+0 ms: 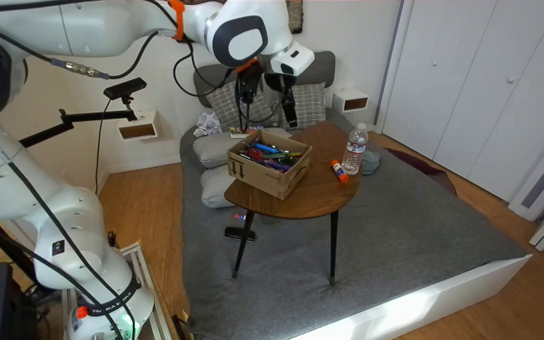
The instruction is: Remove the glue stick from the box
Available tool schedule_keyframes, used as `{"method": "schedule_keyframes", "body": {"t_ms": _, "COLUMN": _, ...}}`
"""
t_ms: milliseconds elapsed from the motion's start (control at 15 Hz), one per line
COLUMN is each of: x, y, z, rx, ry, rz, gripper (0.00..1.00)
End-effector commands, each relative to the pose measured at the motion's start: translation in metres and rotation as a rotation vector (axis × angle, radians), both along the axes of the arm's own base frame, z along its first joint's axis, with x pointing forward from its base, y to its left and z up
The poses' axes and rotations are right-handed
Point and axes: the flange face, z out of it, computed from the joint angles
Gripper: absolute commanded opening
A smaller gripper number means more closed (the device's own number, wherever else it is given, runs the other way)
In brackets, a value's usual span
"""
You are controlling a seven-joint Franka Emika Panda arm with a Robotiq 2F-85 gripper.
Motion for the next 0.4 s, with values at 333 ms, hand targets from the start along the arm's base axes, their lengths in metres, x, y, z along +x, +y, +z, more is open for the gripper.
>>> {"method": "schedule_keyframes", "body": {"t_ms": 333, "x": -0.028, "y": 0.040, "z": 0.011, "rx": -0.186, "ry": -0.061, "rz": 0.175, "gripper": 1.00}}
